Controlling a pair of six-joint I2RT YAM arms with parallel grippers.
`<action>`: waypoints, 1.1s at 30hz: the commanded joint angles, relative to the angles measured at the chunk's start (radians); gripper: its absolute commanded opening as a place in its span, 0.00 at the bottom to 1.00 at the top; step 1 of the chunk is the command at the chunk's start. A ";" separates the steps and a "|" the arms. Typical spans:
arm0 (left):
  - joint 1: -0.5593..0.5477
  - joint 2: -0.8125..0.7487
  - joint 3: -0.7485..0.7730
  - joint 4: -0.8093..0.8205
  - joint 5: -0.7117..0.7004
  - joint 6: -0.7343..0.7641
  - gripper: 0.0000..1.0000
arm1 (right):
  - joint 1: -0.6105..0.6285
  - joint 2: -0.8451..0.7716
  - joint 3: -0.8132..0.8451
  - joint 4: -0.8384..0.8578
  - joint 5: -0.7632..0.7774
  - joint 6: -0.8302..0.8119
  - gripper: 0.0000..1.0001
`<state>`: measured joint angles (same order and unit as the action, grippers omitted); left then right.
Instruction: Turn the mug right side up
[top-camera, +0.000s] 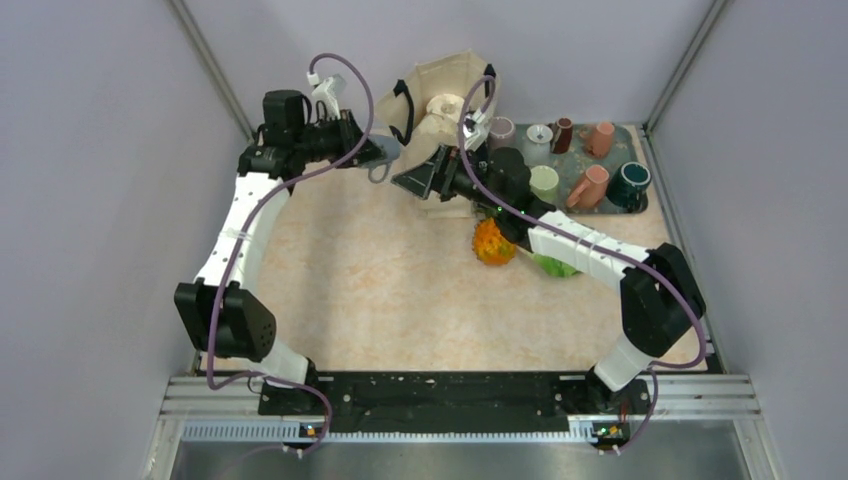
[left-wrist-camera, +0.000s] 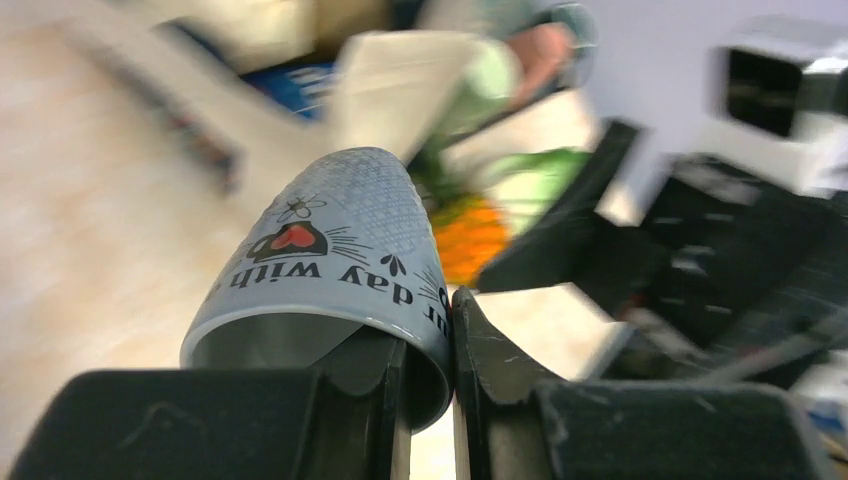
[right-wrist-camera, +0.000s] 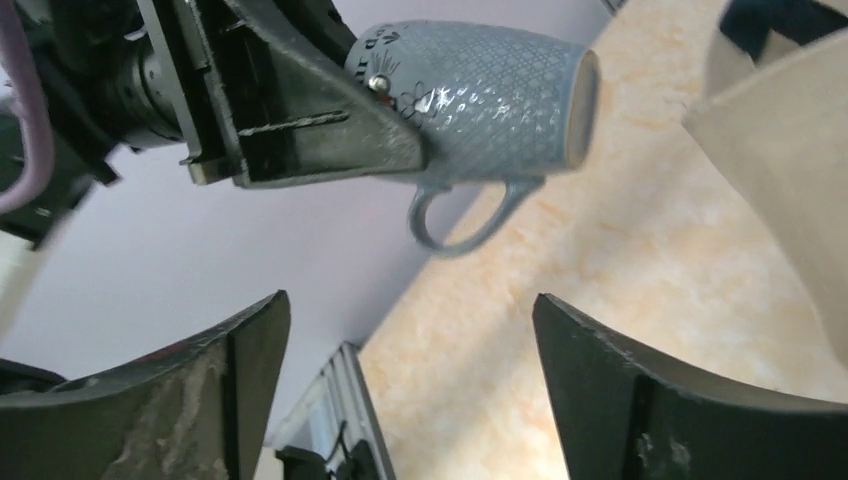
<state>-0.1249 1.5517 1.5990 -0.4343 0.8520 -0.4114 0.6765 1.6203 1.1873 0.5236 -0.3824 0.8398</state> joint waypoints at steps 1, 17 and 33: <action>0.017 -0.030 0.040 -0.298 -0.433 0.439 0.00 | 0.012 -0.013 0.037 -0.169 0.023 -0.167 0.98; 0.242 0.290 0.056 -0.660 -0.915 0.992 0.00 | 0.012 -0.112 0.054 -0.487 0.200 -0.463 0.99; 0.366 0.466 0.074 -0.609 -0.722 1.028 0.23 | -0.010 -0.185 0.103 -0.736 0.533 -0.615 0.99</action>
<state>0.2237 2.0113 1.6436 -1.0477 0.0654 0.5987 0.6781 1.5036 1.2285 -0.1139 -0.0238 0.2951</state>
